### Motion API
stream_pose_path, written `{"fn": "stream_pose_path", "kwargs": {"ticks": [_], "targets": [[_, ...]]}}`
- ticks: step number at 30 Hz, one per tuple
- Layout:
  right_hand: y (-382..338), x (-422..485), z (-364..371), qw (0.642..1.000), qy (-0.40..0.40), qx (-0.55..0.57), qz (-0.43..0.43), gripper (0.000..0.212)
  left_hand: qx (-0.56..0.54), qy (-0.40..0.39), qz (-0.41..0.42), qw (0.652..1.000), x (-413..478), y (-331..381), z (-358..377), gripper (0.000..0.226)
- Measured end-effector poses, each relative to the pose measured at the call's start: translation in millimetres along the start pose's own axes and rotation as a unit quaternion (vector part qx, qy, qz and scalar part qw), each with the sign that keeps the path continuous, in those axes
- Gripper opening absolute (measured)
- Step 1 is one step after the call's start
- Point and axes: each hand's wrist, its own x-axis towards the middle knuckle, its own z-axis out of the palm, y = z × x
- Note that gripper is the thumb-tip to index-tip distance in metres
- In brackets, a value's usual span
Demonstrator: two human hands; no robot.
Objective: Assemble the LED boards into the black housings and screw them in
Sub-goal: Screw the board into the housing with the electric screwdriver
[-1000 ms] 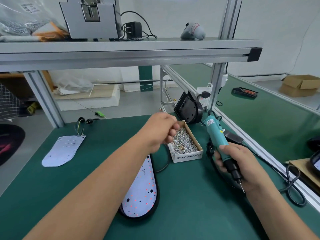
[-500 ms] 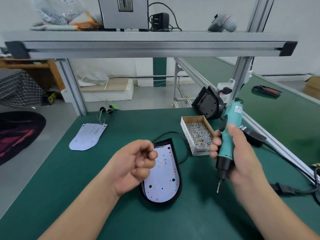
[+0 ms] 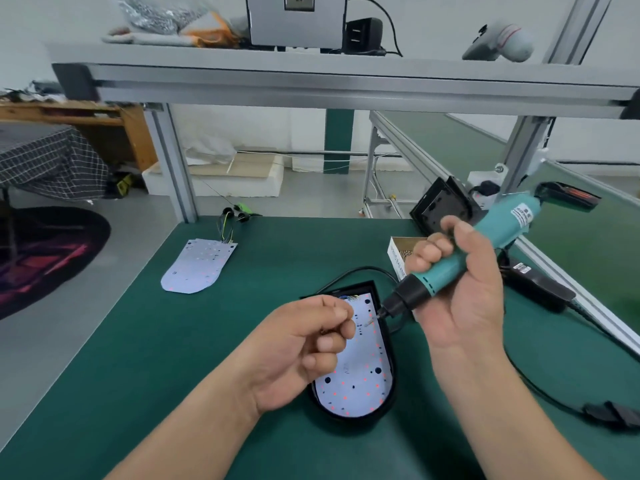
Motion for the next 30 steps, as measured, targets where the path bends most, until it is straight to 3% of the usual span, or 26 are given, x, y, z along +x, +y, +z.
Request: {"fn": "stream_pose_path", "kwargs": {"ticks": [13,19,30], "targets": [[-5,-6,-10,0.999,-0.007,0.011,-0.031,0.004,0.146,0.027,0.060,0.987,-1,-11,6,0.007],[-3,-6,-10,1.000,-0.008,0.017,-0.018,0.005,0.126,0.057,0.071,0.988,-1,-11,10,0.028],[-3,-11,-6,0.999,-0.030,0.008,-0.015,0.007,0.144,0.055,0.070,0.985,0,-12,6,0.020]]}}
